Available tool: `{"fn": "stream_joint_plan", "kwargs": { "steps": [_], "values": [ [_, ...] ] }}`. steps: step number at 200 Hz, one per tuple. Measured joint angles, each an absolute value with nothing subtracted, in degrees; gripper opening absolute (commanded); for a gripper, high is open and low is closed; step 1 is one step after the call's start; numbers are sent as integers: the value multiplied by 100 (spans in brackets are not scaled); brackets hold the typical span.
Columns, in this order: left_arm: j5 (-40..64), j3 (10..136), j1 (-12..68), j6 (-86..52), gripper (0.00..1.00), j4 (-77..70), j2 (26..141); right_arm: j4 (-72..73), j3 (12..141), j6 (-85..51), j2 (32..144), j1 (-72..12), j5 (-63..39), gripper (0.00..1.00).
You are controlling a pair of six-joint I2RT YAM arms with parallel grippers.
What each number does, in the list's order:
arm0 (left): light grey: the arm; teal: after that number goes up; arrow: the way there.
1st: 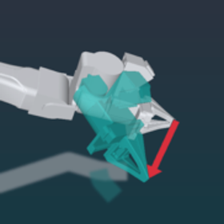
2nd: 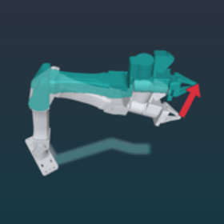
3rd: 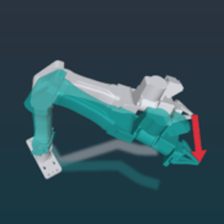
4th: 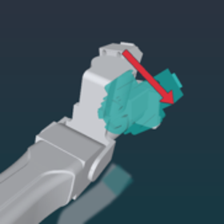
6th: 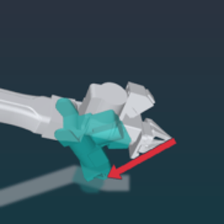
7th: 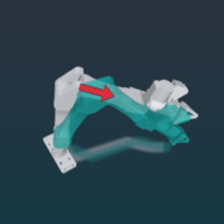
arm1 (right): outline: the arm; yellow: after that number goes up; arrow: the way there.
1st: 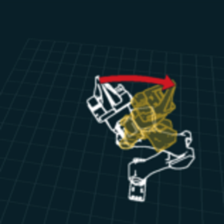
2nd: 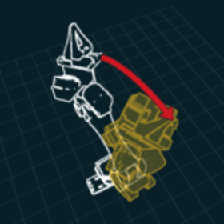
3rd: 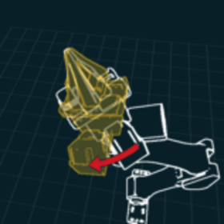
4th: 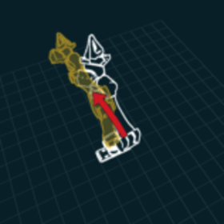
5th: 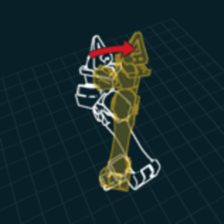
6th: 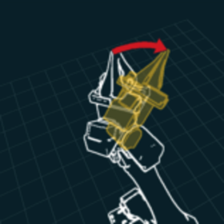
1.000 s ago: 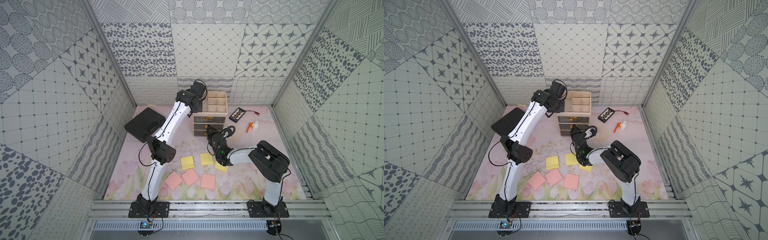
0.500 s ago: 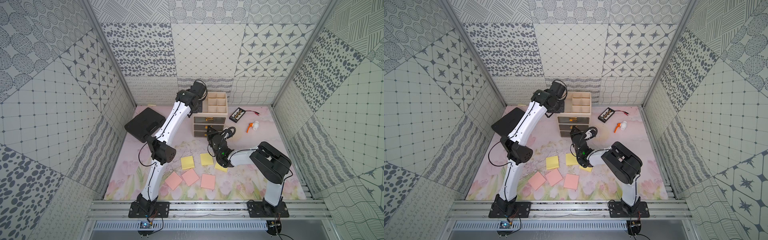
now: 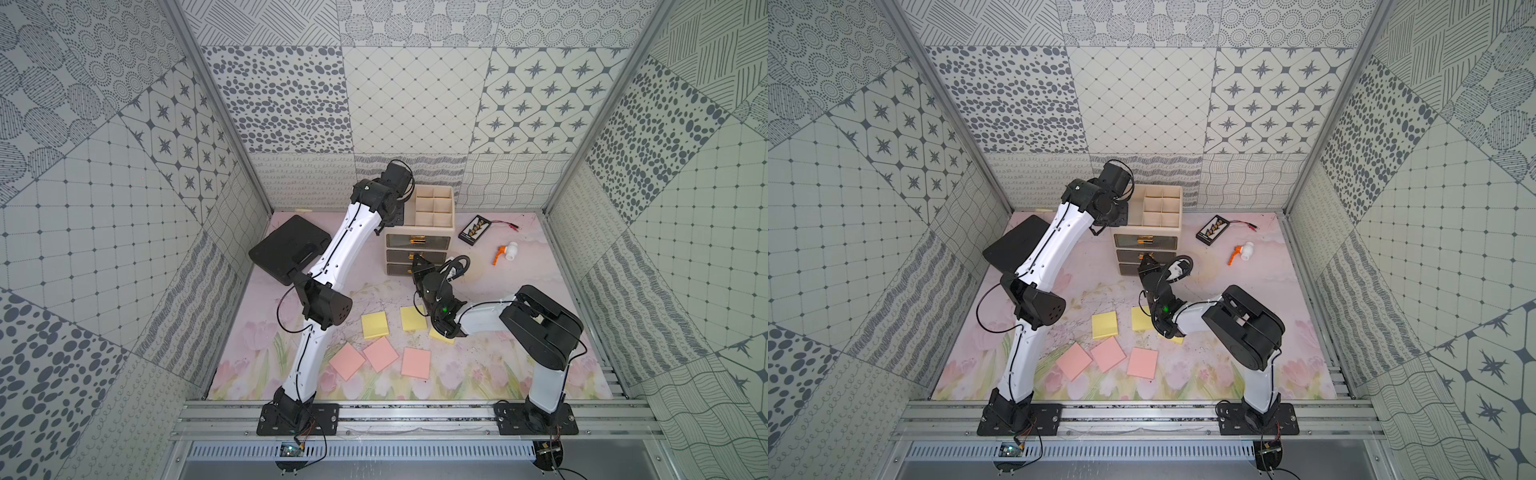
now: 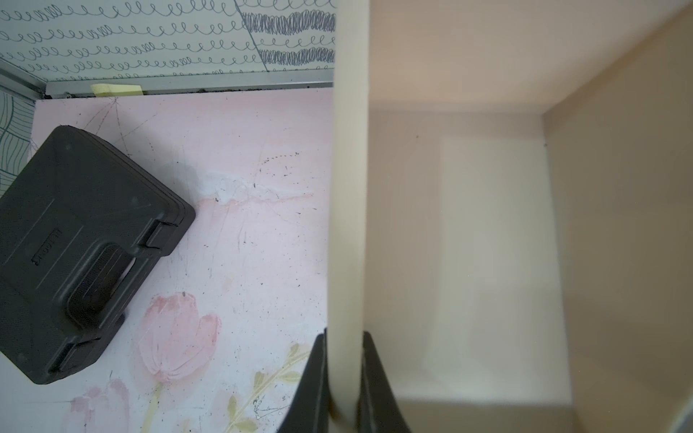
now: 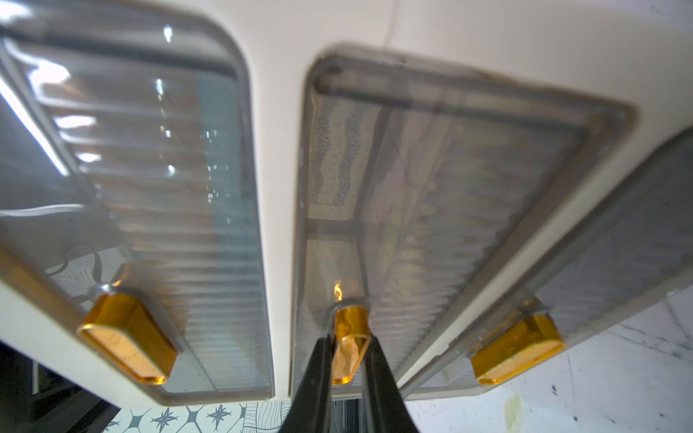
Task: Please put the sticky notes in the drawer by color
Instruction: Open the drawer in the storage box.
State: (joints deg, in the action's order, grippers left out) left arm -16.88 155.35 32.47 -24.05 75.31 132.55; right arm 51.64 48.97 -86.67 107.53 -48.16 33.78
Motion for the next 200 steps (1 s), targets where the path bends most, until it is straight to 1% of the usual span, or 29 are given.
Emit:
{"fn": "stream_joint_plan", "kwargs": {
  "steps": [50, 82, 134, 200],
  "values": [
    [-1728, 15572, 3249, -2383, 0, 7557, 13305, 4794, 5017, -8696, 10689, -4971, 3656, 7],
    [-1929, 15574, 3247, -2351, 0, 7395, 13358, 4477, 5013, -8801, 10604, -5264, 3924, 7],
    [-1935, 15572, 3247, -2344, 0, 7389, 13353, 4475, 4925, -8812, 10521, -5275, 3896, 7],
    [-1883, 15572, 3247, -2364, 0, 7384, 13345, 4434, 4456, -8818, 10112, -5551, 3771, 8]
  ]
}}
